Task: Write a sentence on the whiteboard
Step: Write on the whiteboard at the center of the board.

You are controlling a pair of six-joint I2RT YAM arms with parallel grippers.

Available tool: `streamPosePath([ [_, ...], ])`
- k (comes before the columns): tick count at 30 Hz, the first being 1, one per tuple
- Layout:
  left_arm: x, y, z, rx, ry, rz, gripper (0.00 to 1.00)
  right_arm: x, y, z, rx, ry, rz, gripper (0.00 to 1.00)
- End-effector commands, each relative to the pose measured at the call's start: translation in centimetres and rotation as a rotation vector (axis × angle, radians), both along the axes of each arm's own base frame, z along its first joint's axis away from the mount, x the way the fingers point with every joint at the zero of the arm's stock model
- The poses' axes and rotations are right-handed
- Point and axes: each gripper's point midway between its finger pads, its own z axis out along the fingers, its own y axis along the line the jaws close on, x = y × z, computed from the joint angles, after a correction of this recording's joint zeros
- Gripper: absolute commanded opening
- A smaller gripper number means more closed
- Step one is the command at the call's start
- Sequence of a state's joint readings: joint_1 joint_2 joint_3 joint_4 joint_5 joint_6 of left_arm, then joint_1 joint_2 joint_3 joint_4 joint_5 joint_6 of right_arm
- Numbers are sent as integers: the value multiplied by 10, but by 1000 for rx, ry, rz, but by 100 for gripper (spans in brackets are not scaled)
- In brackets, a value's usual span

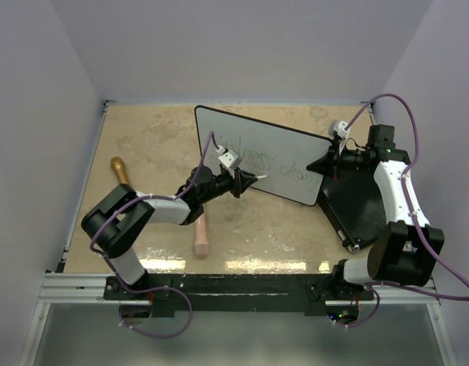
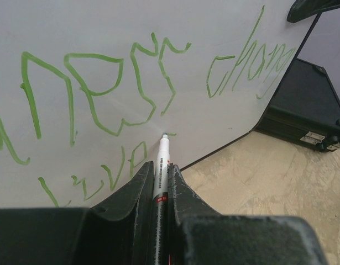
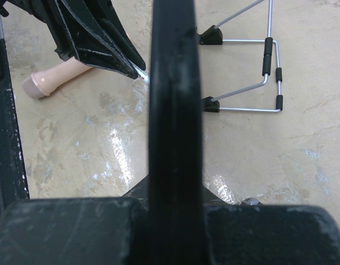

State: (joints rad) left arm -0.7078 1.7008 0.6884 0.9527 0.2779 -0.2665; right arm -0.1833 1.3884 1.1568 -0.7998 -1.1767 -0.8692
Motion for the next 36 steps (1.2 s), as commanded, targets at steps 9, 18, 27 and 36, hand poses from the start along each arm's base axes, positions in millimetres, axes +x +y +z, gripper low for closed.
streamPosePath([
  [9, 12, 10, -5, 40, -34, 51, 0, -8, -2, -14, -52, 79, -19, 0],
  [18, 11, 3, -9, 40, -17, 21, 0, -9, -2, -14, -52, 77, -19, 0],
  [27, 6, -11, -6, 14, -15, -25, 0, -9, -2, -15, -52, 82, -18, 0],
  [36, 5, -15, -9, 18, -7, -39, 0, -8, -2, -13, -54, 73, -17, 0],
])
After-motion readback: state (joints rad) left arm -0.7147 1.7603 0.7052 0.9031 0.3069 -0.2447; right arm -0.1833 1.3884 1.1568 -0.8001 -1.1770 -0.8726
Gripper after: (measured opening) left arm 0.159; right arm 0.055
